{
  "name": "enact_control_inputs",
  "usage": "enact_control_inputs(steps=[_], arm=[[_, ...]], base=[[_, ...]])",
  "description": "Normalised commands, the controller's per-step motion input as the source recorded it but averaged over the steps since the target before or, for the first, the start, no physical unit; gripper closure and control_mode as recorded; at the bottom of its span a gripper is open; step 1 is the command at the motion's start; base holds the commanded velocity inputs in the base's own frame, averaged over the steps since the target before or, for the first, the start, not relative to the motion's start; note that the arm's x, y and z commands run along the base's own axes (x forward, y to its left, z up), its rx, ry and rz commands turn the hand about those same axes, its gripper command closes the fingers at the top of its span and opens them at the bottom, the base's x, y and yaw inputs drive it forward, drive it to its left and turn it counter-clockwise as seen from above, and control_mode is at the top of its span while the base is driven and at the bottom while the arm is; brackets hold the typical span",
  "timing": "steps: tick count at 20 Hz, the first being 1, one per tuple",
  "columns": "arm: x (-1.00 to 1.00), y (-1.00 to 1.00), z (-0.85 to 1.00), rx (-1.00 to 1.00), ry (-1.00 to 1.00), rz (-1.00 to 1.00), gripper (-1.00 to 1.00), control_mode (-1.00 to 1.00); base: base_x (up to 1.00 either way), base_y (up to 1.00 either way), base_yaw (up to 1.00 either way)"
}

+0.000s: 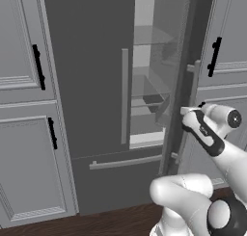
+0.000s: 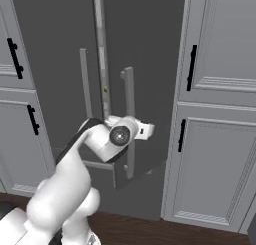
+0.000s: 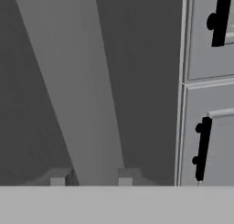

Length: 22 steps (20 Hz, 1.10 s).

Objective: Grab a lemon wedge from the fridge and one ice cube from the ice bowl, and put them in the glass of lemonade.

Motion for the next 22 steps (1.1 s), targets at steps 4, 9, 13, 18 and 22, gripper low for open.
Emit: enact_control_inputs(steps=[4, 9, 13, 18, 22], arm=[[-0.53, -0.51, 0.5, 0.0, 0.14, 0.0, 1.0, -1.0], [-0.85, -0.47, -0.18, 0.05, -0.12, 0.0, -1.0, -1.0], [-0.79, -0.43, 0.13, 0.03, -0.09, 0.0, -1.0, -1.0], [-0.99, -0.02, 0.94, -0.01, 0.0, 0.06, -1.0, -1.0], [-0.79, 0.54, 1.0, -0.17, 0.06, 0.08, -1.0, -1.0]], base=[[0.0, 0.0, 0.0], [0.0, 0.0, 0.0], [0.0, 0.0, 0.0], [0.0, 0.0, 0.0], [0.0, 0.0, 0.0]])
